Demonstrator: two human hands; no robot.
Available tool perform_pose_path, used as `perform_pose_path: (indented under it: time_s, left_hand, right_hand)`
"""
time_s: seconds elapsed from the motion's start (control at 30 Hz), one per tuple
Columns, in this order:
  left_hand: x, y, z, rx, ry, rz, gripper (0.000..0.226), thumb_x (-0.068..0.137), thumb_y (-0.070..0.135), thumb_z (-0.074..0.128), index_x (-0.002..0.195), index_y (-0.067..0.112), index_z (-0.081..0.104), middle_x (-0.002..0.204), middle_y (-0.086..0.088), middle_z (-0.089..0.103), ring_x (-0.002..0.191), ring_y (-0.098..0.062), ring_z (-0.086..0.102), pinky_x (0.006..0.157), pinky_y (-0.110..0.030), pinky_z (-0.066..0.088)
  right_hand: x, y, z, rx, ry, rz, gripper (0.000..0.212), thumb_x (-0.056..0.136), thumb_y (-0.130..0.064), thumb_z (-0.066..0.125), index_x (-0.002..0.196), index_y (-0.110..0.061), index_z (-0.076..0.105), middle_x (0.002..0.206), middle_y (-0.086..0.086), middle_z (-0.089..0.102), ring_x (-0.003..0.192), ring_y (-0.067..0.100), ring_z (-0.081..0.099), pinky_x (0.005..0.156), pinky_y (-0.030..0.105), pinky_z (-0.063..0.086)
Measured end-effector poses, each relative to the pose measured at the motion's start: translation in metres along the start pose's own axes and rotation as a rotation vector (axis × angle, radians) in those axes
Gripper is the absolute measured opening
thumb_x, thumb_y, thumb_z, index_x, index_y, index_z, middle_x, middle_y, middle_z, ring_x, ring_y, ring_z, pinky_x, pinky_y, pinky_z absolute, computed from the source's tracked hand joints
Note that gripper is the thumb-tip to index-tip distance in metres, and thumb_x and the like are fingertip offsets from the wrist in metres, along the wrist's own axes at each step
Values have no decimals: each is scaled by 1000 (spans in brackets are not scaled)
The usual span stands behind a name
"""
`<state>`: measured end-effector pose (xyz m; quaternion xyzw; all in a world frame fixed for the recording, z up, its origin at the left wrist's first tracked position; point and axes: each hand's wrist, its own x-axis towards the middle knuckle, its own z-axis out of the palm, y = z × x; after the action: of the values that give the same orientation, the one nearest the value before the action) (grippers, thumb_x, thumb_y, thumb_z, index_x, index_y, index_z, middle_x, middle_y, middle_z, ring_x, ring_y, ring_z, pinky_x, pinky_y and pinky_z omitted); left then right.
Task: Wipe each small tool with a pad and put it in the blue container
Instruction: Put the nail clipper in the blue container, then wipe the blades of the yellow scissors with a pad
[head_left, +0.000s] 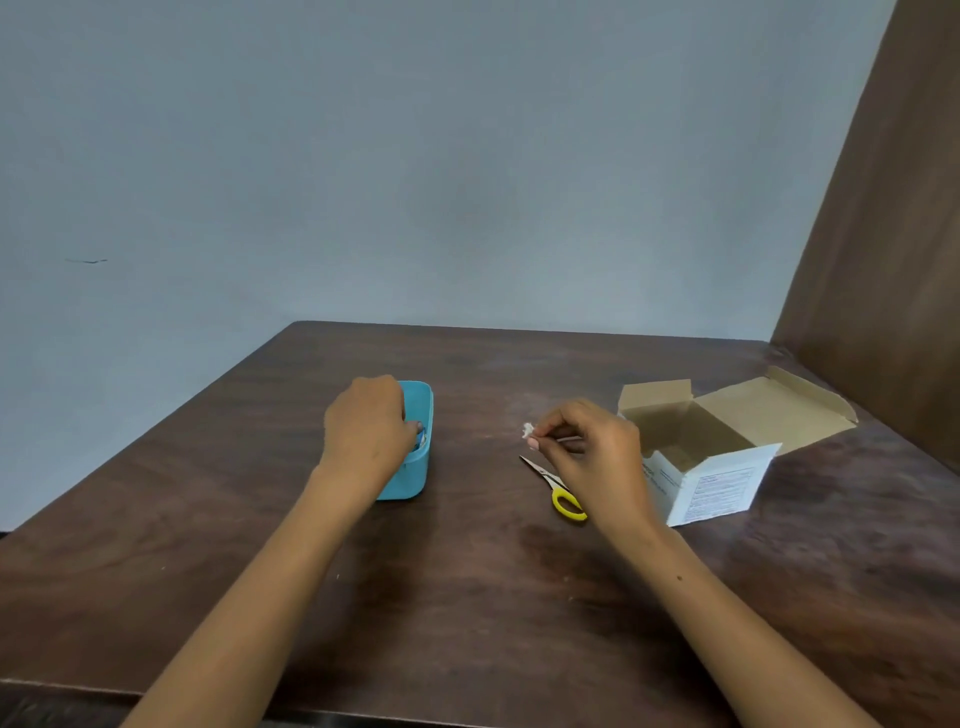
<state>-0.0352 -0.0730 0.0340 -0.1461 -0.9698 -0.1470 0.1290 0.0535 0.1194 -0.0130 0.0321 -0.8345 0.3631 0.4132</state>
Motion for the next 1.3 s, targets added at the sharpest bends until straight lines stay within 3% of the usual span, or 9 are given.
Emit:
perform_pose_path:
  time_s: [0.13,0.2,0.4,0.5,0.67,0.8,1.03,1.2,1.3]
  left_hand:
    - [-22,33,-11,58,266,120,22,92,29,54,99,11,65,100,-8,65,98,-29,59,69,-35,41]
    - [-29,51,-5,-33,285,252,18,92,23,53,97,12,66,99,-7,63,99,-28,56,72,-37,43]
    - [-23,76,35,-16,-26,478,32,90,12,55,119,22,62,117,-1,58,113,-21,48,81,-32,44]
    - [-19,77,49,32,-106,580,44,89,12,53,131,25,52,127,2,56,118,-18,43,84,-31,45]
    - [-18,74,58,-19,-184,682,41,92,16,51,130,30,53,123,4,56,115,-15,42,82,-28,41]
    - [-17,67,56,-30,-180,712,29,93,19,52,117,29,63,115,4,58,110,-13,46,75,-26,40]
    - [-20,62,59,-84,-157,636,13,90,20,55,101,18,62,107,1,58,103,-17,52,73,-24,36]
    - [-19,58,65,-287,-111,515,4,84,15,63,86,13,60,93,-2,58,89,-20,56,73,-29,42]
    - [-19,58,66,-441,-65,423,11,81,12,68,78,17,59,79,6,56,75,-14,55,69,-27,46]
  right_hand:
    - [3,0,-6,-14,71,56,15,73,0,76,72,-9,64,75,-2,65,73,4,64,62,14,52]
    - [5,0,-11,-20,91,100,14,74,-1,76,75,-9,64,74,-2,67,73,1,63,61,10,49]
    - [8,4,-16,-108,36,183,16,77,0,72,91,-10,71,85,6,69,65,4,60,62,5,46]
    - [7,6,-16,-169,-6,198,21,79,0,69,96,-12,73,92,8,67,73,13,64,69,16,49]
    - [7,7,-16,-244,-52,241,13,79,-3,69,85,-14,73,90,5,64,71,13,61,68,21,49]
    - [8,4,-20,-224,-46,279,6,78,-8,72,77,-13,69,78,-4,61,61,0,53,56,2,39]
    - [8,-3,-23,-56,-23,357,14,78,-4,69,72,-16,65,65,-10,62,58,-8,59,52,3,40]
    - [10,-5,-24,136,-3,406,26,80,6,58,75,-15,72,80,5,72,67,11,70,66,23,57]
    - [10,-9,-25,196,56,389,14,77,-1,68,74,-14,72,78,2,72,68,9,70,61,18,53]
